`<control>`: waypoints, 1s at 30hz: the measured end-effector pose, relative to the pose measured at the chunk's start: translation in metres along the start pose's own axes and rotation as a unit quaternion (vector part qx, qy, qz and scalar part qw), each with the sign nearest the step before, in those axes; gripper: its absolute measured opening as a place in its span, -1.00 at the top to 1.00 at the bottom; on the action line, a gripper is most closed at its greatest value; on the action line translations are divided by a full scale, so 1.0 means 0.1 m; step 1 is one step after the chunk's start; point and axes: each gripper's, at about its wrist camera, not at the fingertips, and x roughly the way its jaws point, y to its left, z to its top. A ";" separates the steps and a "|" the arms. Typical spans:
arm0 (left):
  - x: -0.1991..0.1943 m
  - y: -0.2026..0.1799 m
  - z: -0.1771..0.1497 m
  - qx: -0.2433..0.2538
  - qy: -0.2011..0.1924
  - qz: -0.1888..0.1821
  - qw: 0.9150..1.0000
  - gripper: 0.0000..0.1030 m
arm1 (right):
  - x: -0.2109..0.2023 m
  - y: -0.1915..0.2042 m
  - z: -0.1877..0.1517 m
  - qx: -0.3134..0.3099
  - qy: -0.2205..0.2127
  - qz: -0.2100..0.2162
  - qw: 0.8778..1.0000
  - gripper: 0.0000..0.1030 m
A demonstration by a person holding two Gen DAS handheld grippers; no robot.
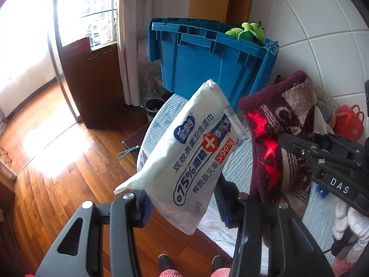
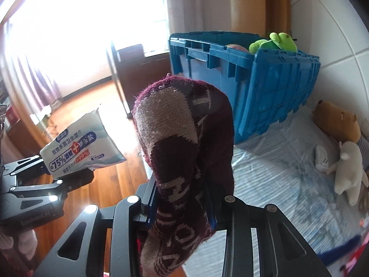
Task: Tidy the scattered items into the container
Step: 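Carry the wipes pack in the left gripper while the right gripper carries the hat to the crate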
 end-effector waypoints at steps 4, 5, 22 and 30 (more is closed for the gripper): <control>0.09 0.19 0.18 0.025 0.001 -0.021 0.999 0.13 | 0.11 0.17 0.14 0.022 -0.005 -0.022 1.000 0.36; 0.11 0.22 0.22 0.028 0.001 -0.026 0.999 0.13 | 0.12 0.21 0.17 0.026 -0.005 -0.027 0.999 0.36; 0.55 -0.01 1.69 0.091 -0.059 -0.082 0.991 0.13 | 0.40 -0.22 1.21 0.051 -0.074 -0.062 0.994 0.36; 0.77 -0.16 2.59 0.116 -0.098 -0.094 0.984 0.13 | 0.39 -0.57 1.96 0.046 -0.126 -0.088 0.987 0.36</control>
